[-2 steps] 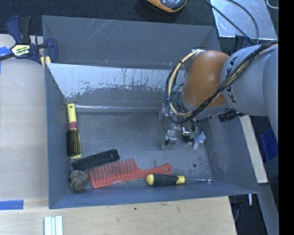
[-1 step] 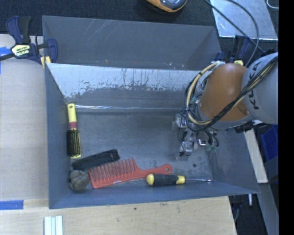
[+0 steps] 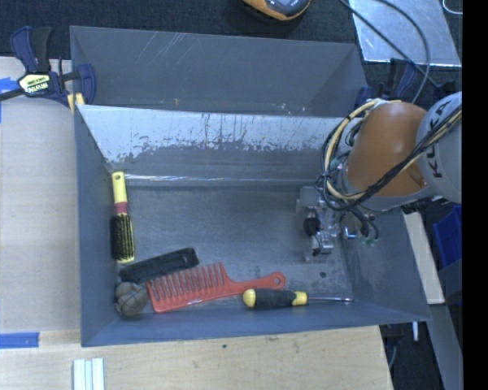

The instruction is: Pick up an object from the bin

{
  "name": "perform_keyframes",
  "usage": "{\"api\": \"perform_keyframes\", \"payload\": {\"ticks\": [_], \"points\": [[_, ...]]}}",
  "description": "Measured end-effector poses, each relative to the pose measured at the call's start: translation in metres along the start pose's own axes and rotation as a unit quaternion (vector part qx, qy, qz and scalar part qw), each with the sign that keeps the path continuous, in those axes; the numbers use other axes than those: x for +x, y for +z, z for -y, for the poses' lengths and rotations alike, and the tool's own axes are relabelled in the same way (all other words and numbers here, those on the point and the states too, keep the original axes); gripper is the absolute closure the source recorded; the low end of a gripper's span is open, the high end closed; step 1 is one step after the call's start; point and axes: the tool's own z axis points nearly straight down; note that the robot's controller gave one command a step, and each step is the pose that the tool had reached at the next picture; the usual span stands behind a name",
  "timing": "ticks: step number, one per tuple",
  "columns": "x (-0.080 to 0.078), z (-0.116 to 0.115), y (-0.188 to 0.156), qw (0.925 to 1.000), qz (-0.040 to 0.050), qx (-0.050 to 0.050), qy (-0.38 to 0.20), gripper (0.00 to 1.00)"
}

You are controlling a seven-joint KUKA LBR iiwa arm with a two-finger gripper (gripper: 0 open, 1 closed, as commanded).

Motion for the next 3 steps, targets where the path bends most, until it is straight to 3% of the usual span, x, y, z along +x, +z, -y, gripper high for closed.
{"api": "perform_keyframes", "payload": {"ticks": [2, 3], "points": [[0.006, 0.041, 0.006, 0.9999, 0.0023, 0.001, -0.015, 0.0], [0.009, 0.044, 0.006, 1.0, 0.0005, 0.0, -0.003, 0.0]]}}
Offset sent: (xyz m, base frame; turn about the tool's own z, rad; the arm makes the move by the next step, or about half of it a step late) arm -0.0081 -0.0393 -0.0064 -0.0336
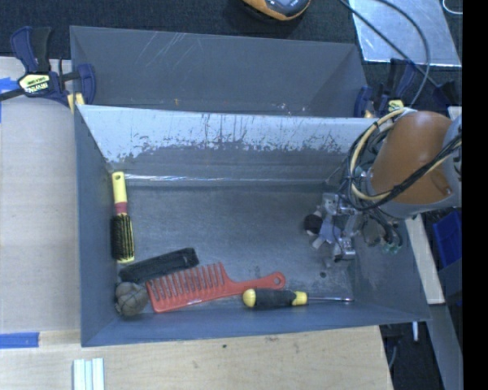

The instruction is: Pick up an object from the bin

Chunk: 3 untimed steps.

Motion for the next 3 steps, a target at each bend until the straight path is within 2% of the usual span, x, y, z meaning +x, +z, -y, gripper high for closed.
{"api": "perform_keyframes", "payload": {"ticks": [1, 2, 3], "points": [[-0.005, -0.007, 0.0, 0.9973, 0.0035, 0.001, 0.073, 1.0], [-0.005, -0.007, 0.0, 0.9974, 0.0035, 0.001, 0.072, 1.0], [-0.004, -0.013, -0.071, 0.9962, 0.0018, 0.001, 0.088, 1.0]]}}
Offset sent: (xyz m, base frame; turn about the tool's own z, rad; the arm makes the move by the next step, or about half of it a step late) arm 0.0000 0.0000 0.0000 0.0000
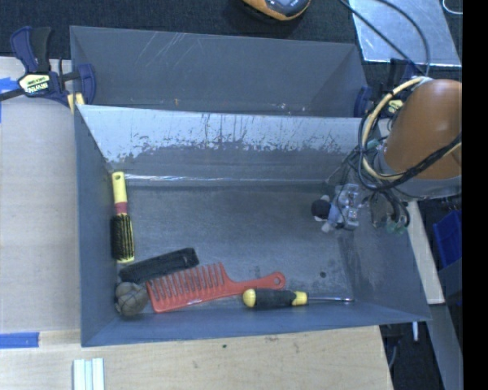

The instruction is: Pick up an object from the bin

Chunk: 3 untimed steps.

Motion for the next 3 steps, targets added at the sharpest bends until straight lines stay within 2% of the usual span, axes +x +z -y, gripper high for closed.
{"api": "perform_keyframes", "payload": {"ticks": [1, 2, 3], "points": [[-0.003, -0.001, -0.015, 1.0, 0.0007, 0.0, 0.002, 1.0], [-0.049, 0.006, -0.022, 0.9954, 0.0031, 0.0, -0.095, 1.0], [-0.036, 0.002, -0.018, 1.0, 0.0023, 0.0, 0.001, 1.0]]}}
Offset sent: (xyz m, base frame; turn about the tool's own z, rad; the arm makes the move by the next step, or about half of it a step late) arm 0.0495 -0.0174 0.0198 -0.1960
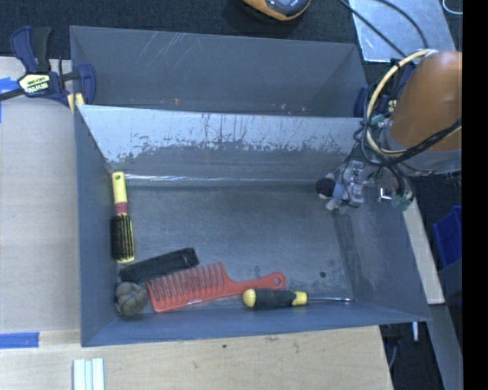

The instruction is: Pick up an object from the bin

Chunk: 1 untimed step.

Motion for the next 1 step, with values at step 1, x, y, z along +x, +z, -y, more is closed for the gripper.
{"api": "perform_keyframes", "payload": {"ticks": [1], "points": [[-0.0132, -0.0296, 0.0483, 0.9977, 0.0021, 0.0, -0.068, 1.0]]}}
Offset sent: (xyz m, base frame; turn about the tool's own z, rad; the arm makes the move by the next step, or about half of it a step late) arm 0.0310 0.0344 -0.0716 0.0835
